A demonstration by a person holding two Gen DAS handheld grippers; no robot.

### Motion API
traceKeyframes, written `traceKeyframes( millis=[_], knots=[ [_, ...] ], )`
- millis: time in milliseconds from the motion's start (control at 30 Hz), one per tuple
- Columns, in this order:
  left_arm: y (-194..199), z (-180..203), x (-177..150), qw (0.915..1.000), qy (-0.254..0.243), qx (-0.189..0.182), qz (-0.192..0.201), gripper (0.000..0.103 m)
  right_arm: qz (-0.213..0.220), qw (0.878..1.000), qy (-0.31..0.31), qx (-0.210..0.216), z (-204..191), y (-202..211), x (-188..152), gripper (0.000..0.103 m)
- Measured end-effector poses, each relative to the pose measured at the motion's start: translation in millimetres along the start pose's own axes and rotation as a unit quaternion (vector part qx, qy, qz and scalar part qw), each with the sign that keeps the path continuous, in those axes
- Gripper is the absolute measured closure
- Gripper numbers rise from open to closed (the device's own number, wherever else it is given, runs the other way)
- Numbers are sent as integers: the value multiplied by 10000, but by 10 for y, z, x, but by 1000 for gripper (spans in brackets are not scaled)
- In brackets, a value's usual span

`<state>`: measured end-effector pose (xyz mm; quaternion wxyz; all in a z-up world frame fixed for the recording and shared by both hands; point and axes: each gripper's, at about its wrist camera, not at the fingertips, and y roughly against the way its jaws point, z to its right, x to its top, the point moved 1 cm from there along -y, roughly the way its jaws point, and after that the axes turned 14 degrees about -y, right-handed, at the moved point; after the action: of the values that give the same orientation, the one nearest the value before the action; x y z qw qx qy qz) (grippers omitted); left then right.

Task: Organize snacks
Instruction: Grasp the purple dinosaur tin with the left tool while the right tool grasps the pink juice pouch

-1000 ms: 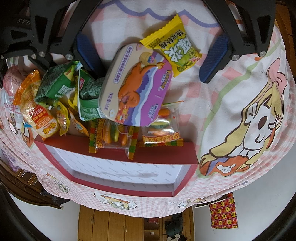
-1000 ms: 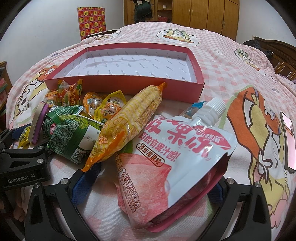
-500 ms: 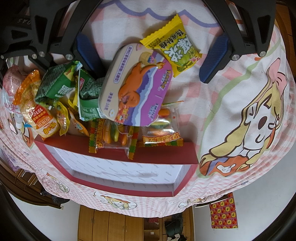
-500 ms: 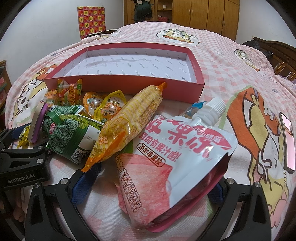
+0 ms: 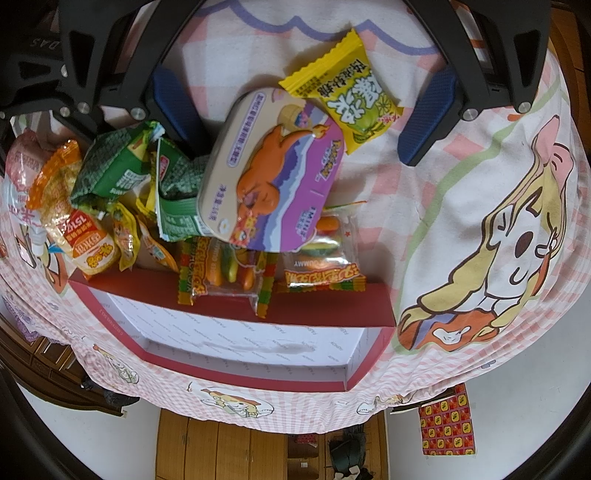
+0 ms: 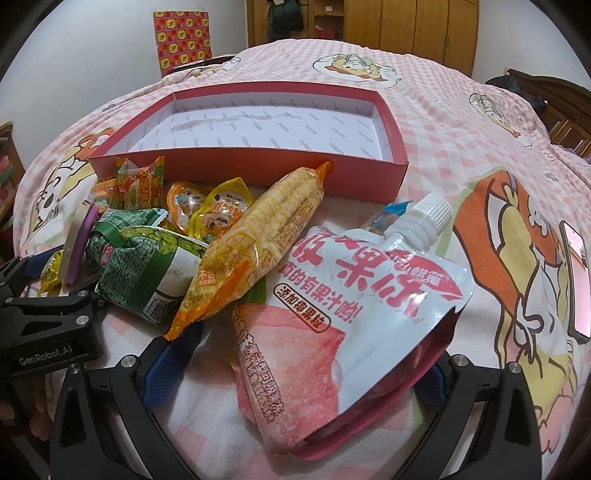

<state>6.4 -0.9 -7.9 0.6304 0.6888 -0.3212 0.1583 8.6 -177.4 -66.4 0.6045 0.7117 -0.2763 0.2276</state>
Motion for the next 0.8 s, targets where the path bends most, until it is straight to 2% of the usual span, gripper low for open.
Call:
traceKeyframes(
  millis=[167,367,800],
  knots=[
    [33,-1,11,10000,2,-24,-14,0,-18,10000,-19,60,15,23,-11,0],
    [104,-43,1,9997,33,-246,-31,1,-102,9998,-21,177,68,99,-29,1],
    [462,-210,-36,9983,109,-533,190,6,-117,9988,10,471,233,405,-94,4]
  ],
)
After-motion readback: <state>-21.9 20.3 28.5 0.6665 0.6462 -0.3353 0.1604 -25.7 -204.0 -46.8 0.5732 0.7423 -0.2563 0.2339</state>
